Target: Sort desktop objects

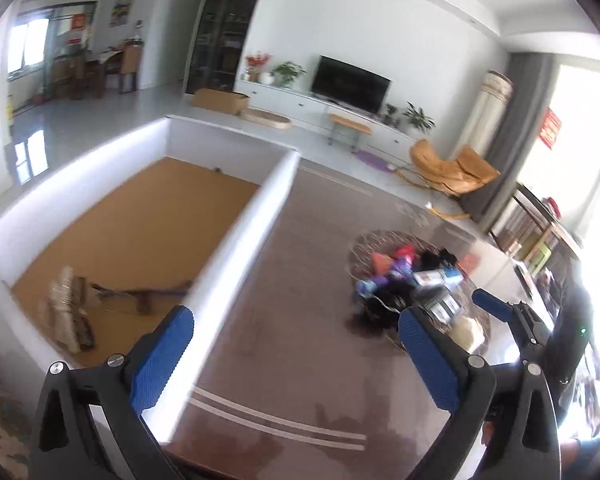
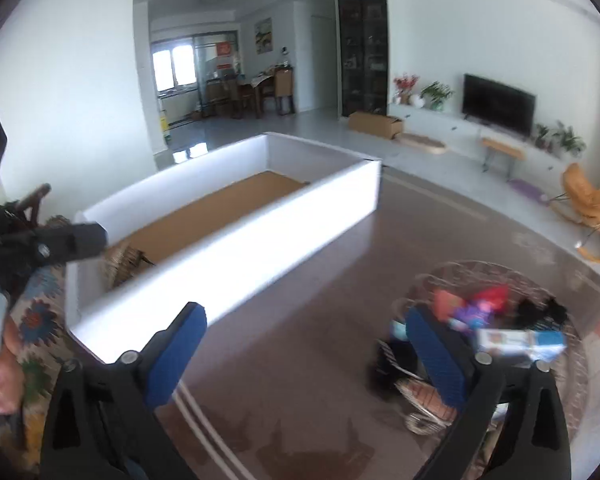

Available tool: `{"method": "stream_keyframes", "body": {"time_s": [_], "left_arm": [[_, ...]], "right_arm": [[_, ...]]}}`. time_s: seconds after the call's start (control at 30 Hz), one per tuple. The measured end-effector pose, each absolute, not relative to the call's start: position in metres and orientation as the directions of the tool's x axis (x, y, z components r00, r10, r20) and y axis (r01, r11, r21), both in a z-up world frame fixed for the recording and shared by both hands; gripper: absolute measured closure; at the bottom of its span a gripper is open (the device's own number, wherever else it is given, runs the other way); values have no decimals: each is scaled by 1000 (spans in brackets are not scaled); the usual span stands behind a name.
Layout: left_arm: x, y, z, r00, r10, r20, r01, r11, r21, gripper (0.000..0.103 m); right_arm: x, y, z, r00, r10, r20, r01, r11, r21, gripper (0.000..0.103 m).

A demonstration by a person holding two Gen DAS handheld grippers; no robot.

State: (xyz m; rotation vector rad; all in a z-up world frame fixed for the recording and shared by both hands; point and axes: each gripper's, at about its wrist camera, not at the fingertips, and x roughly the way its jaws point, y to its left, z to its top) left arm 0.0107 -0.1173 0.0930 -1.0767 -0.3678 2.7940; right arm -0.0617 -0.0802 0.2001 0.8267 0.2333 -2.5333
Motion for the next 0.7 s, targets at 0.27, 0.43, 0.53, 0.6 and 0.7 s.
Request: {"method": "stream_keyframes", "body": {"time_s": [0.27, 0.43, 0.53, 0.6, 0.7], "left_arm": [[-13, 0, -23, -548, 181, -817, -141, -982, -123, 0], [-18, 22, -40, -570, 90, -817, -160, -987, 3, 0], [-15, 18, -40, -582, 84, -809, -145, -989, 1, 0], [-11, 15, -42, -594, 79, -801, -135, -991, 2, 0], [-9, 13, -43, -604, 76, -793, -127, -992, 2, 0]], "right_arm": [[-3, 116, 105, -631, -8, -776, 126, -988, -92, 0], [-18, 140, 91, -584, 4, -812, 87, -994, -67, 0], [-28, 129, 88, -581, -30, -813, 97, -995, -32, 0], [-33, 124, 87, -574, -47, -818, 96, -995, -10, 0], [-32, 120, 86, -574, -46, -818, 96, -995, -11, 0]]}}
